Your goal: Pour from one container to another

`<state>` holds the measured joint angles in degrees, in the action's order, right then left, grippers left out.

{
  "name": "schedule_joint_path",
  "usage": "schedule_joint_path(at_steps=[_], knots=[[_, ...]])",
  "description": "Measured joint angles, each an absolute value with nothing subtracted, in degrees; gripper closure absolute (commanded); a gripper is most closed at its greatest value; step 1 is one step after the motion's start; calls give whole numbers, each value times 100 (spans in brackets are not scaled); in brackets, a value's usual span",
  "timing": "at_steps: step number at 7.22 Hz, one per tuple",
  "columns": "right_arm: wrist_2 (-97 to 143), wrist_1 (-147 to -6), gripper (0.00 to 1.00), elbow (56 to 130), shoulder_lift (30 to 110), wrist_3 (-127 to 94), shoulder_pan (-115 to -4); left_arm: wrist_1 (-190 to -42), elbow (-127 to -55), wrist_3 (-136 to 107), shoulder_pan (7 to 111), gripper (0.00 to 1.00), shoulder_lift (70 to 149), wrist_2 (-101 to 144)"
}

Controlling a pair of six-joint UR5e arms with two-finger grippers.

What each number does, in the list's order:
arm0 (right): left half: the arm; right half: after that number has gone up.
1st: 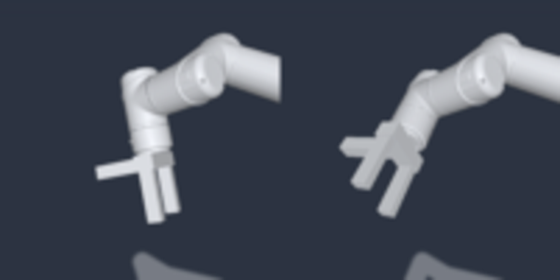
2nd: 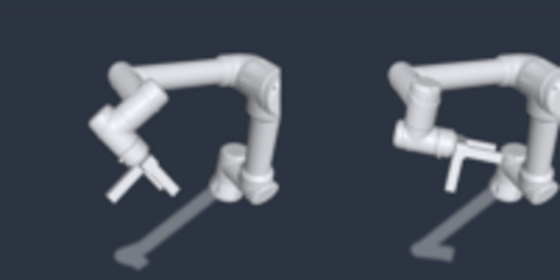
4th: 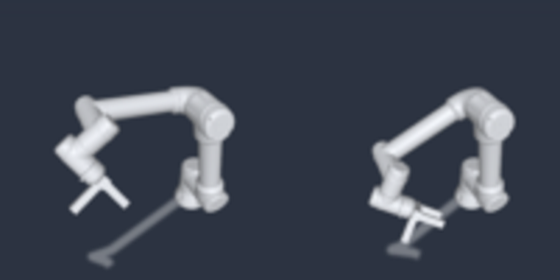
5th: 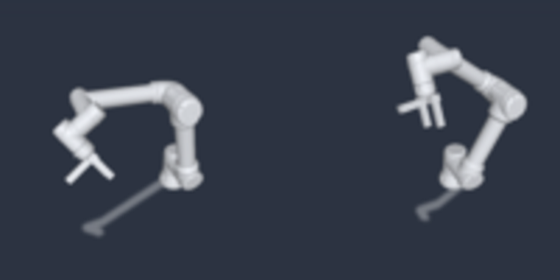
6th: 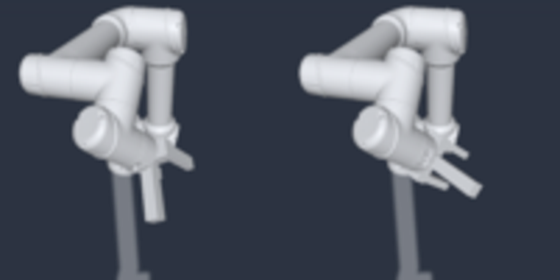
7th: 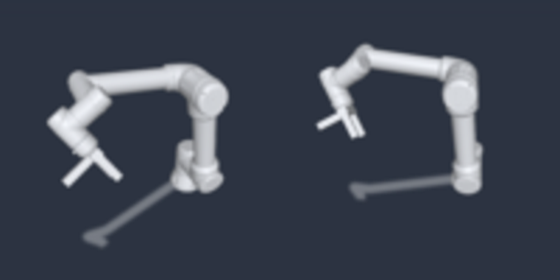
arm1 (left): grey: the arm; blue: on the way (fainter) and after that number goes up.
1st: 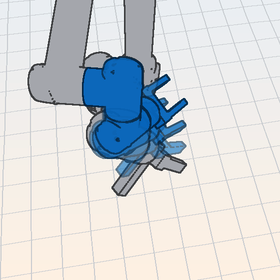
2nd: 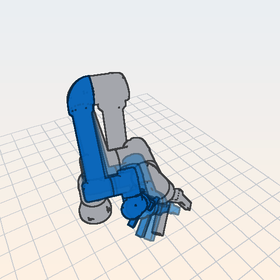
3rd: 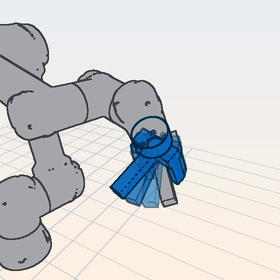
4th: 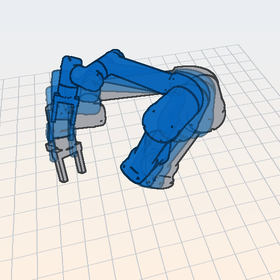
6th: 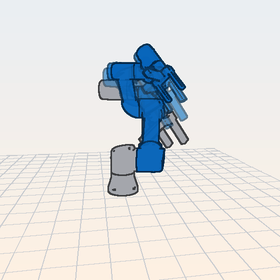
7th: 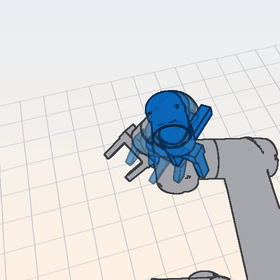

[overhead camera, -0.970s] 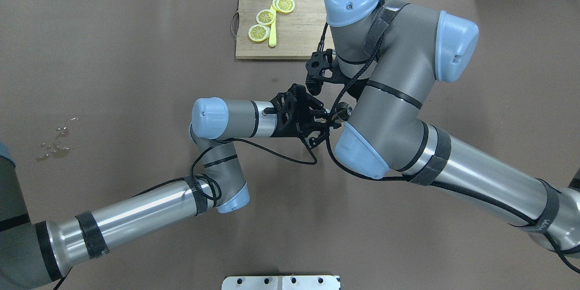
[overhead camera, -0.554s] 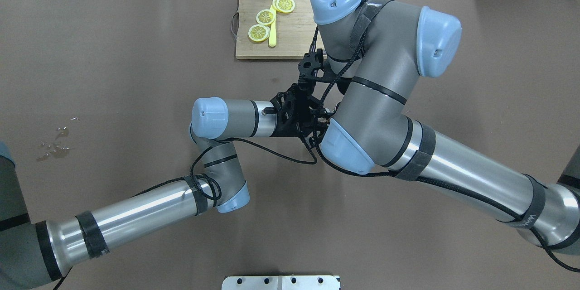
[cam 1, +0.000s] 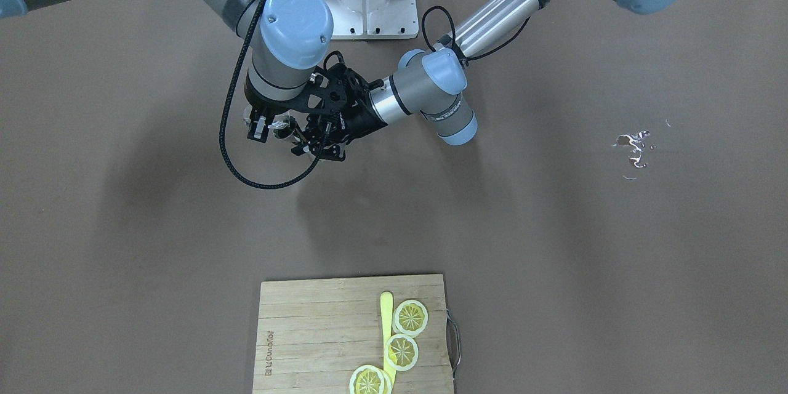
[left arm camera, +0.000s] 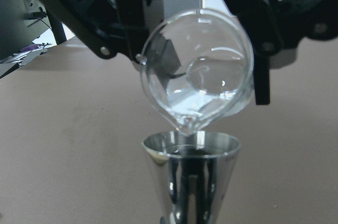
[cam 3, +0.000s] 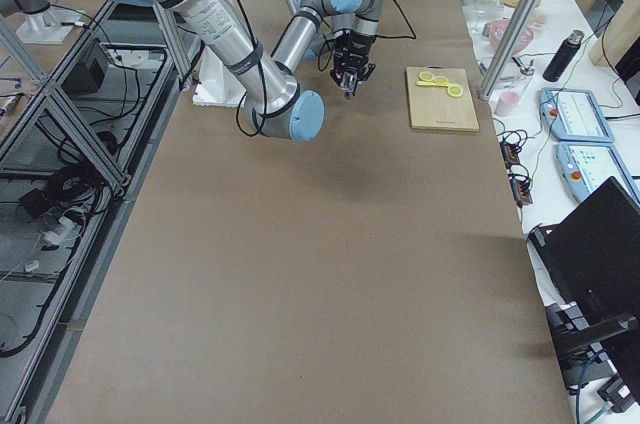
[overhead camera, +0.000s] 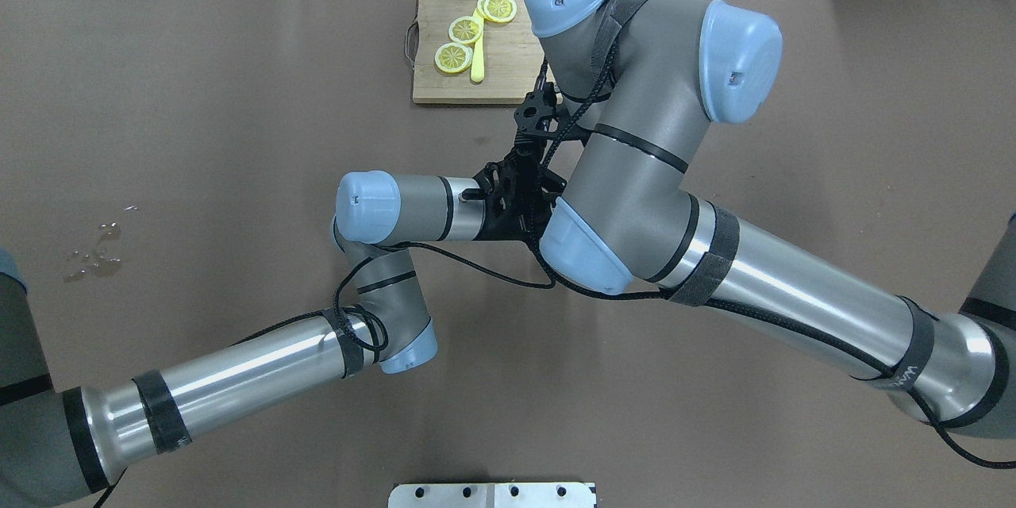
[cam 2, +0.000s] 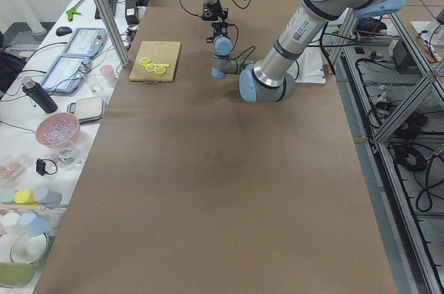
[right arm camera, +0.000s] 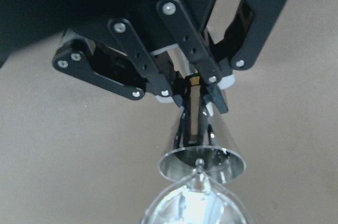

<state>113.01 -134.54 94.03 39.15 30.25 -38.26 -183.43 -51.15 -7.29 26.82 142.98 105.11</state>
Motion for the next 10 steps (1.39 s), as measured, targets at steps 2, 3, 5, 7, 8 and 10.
schedule_joint_path(at_steps=[2,3,5,7,8,10], knots=[[11293,-13519,100,9389,3905,3039,-3825,-18343,-5115,-730,2681,100,14300,10512],[11279,-13548,100,9383,3900,3040,-3824,-18343,-5115,-730,2681,100,14300,10512],[11239,-13626,100,9378,3895,3041,-3824,-18343,-5115,-729,2681,100,14300,10512],[11214,-13681,100,9378,3888,3041,-3823,-18343,-5115,-729,2681,100,14300,10510],[11209,-13694,100,9372,3881,3041,-3823,-18343,-5115,-730,2681,100,14300,10506],[11201,-13701,100,9365,3862,3041,-3824,-18343,-5115,-729,2681,100,14302,10503]])
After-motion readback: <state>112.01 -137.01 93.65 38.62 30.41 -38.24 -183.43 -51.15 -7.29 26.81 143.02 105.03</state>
